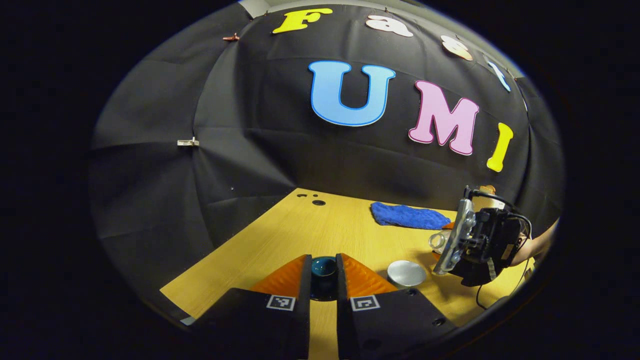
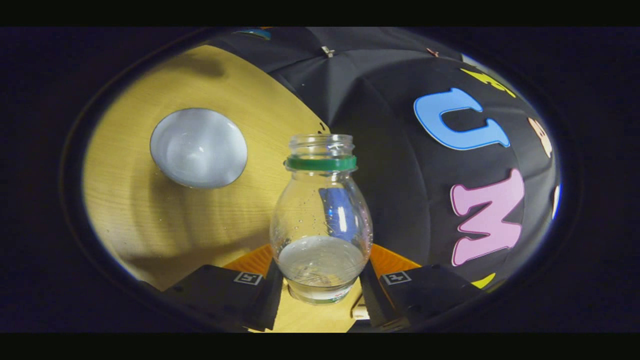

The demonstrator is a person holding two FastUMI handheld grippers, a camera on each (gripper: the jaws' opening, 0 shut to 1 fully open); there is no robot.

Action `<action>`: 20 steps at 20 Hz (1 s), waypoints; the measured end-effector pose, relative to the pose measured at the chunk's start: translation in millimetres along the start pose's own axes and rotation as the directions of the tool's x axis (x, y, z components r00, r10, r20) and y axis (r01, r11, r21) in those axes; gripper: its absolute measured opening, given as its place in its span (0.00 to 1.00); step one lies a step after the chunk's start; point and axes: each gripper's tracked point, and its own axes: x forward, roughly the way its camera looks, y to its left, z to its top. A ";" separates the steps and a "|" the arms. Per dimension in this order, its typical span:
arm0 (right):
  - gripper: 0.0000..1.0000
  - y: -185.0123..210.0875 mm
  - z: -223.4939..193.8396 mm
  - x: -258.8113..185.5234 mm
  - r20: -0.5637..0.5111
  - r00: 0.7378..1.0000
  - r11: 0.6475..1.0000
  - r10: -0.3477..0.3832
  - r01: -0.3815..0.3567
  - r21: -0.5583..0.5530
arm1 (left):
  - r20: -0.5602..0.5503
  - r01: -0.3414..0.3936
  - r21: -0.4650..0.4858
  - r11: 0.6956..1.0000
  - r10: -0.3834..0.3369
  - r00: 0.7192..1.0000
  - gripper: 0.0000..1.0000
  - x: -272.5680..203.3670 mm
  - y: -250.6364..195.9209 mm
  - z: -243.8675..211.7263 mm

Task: Open the teacup lid with one hand, grasp the water bottle and pour water into the teacup with the other hand; after pouring, place the water bottle on the coaster and then close the teacup lid.

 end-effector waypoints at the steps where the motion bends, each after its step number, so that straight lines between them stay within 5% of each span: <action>1: 0.71 1.9 -0.5 0.4 -0.003 1.000 1.000 0.000 0.000 -0.018 | -0.005 0.004 0.000 1.000 -0.004 1.000 0.26 -0.7 0.1 -1.2; 8: 0.68 14.8 8.4 2.7 0.000 1.000 0.994 -0.005 0.005 -0.113 | -0.008 0.018 0.001 1.000 -0.018 1.000 0.29 -0.1 1.0 -3.4; 11: 0.68 13.5 10.6 2.4 0.019 1.000 0.986 -0.018 0.021 -0.168 | -0.008 0.019 0.012 1.000 -0.019 1.000 0.22 -2.2 1.9 -2.0; 15: 0.71 12.6 10.4 7.0 0.022 0.999 0.978 -0.027 0.031 -0.206 | -0.014 0.025 0.010 1.000 -0.025 1.000 0.29 -5.2 1.7 -2.1; 17: 0.75 10.2 12.3 6.5 0.033 0.999 0.970 -0.034 0.041 -0.238 | -0.021 0.030 0.019 0.999 -0.029 0.999 0.22 -7.7 1.8 -3.3; 20: 0.71 6.8 14.3 7.2 0.046 0.998 0.959 -0.038 0.050 -0.281 | -0.025 0.033 0.023 0.999 -0.032 0.999 0.28 -9.5 3.7 -2.6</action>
